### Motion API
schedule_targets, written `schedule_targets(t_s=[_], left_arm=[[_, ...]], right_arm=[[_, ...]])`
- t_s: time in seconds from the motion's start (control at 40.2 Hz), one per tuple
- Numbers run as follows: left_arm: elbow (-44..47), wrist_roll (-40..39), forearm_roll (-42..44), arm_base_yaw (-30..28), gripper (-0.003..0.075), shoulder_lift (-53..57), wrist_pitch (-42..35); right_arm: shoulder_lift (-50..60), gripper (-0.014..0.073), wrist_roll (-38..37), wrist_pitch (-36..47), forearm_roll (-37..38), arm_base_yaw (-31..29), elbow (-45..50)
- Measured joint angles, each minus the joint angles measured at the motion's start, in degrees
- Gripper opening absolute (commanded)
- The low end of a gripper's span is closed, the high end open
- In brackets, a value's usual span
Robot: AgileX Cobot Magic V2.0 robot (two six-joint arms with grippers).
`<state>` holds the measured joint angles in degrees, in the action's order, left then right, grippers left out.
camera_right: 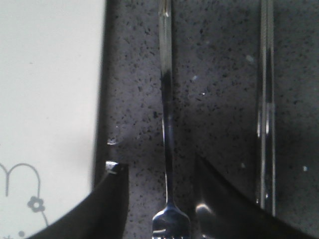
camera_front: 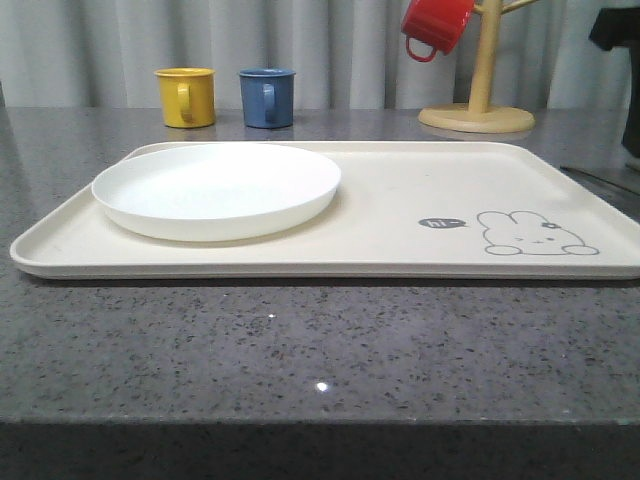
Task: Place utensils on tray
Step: 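Grasp the steel fork with the right gripper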
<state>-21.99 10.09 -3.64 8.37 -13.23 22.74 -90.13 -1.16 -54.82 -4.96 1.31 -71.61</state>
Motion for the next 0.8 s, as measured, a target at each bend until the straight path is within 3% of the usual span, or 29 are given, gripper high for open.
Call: schedule_targets(t_s=[0.373,0.448,0.647,0.796], left_arm=[[0.0,0.0,0.0,0.0,-0.0018,0.0,0.0],[0.0,0.0,0.0,0.0,-0.0018,0.0,0.0],[0.0,0.0,0.0,0.0,-0.0018,0.0,0.0],[0.0,0.0,0.0,0.0,-0.0018,0.0,0.0]], right_arm=[[-5.4,0.0320,0.0,0.2,0.0,0.0,-0.4],[-5.4,0.0265,0.0,0.2,0.0,0.0,-0.5],[-5.6,0.0010,0.0,0.1,0.7,0.0,-0.6],[-5.6,-0.0027,0.1,0.1,1.0,0.0,-0.6]])
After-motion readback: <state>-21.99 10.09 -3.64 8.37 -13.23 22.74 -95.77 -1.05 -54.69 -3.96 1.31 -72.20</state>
